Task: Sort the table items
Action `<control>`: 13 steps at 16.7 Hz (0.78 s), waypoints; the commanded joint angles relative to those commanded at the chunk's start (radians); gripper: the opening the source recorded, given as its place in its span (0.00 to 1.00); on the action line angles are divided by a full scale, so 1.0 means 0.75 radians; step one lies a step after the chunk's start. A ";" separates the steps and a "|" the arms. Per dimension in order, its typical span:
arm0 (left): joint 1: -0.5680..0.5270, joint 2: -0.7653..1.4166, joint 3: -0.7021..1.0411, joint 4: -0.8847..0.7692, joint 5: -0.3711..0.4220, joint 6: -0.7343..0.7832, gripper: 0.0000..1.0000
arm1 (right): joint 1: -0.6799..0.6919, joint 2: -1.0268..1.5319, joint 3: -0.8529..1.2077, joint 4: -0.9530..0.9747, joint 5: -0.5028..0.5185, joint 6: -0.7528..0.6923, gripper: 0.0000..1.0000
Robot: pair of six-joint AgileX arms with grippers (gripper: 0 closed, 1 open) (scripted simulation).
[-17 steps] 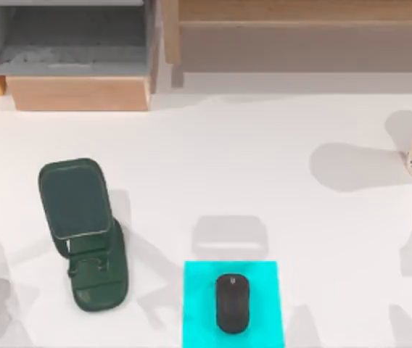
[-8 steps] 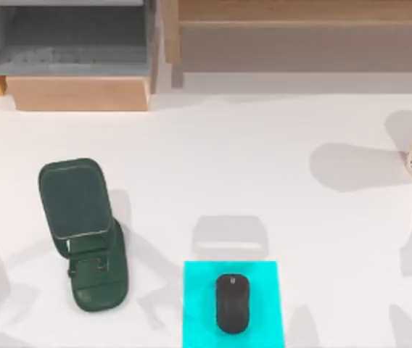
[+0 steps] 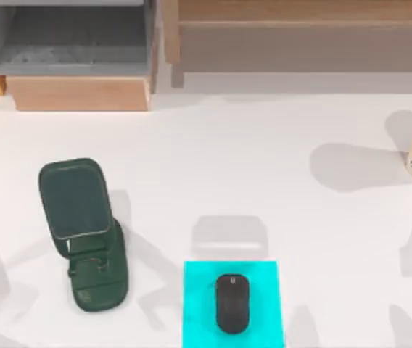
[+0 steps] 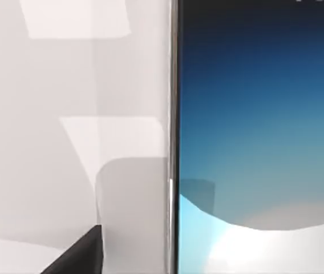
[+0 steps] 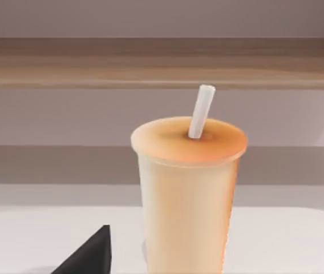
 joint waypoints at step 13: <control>0.000 0.000 0.000 0.000 0.000 0.000 0.00 | 0.000 0.000 0.000 0.000 0.000 0.000 1.00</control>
